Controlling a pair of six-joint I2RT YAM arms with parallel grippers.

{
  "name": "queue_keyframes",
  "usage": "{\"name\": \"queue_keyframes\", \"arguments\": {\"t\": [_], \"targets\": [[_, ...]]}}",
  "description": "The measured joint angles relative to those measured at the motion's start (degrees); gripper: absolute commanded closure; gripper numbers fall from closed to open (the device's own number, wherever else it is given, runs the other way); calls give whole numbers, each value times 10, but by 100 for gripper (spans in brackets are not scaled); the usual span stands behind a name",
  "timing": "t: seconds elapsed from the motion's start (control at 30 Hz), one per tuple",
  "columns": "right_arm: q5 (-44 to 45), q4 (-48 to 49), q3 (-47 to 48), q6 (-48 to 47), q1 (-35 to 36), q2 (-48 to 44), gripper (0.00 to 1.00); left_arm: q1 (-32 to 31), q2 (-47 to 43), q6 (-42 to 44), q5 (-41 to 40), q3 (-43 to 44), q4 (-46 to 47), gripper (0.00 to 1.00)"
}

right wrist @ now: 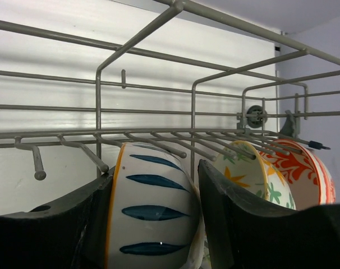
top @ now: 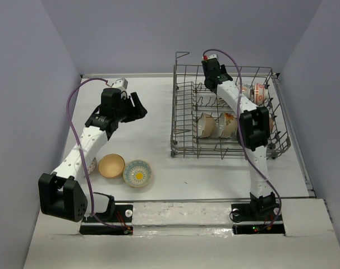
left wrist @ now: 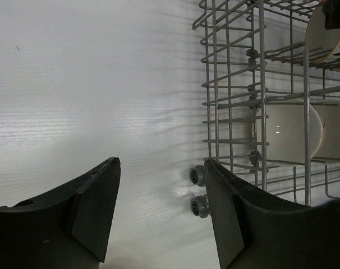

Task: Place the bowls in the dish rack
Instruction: Insert the bowl into the dish rack.

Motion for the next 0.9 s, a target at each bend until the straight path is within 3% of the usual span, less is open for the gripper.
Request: {"name": "queue_keyframes", "arguments": {"t": [0.2,0.9], "targets": [[-51,-18,2,17,-14,-9,42,0,6,0,-1,0,-1,30],[-101,-50,16,52,-27,-14,36,0,6,0,-4,0,0,30]]}}
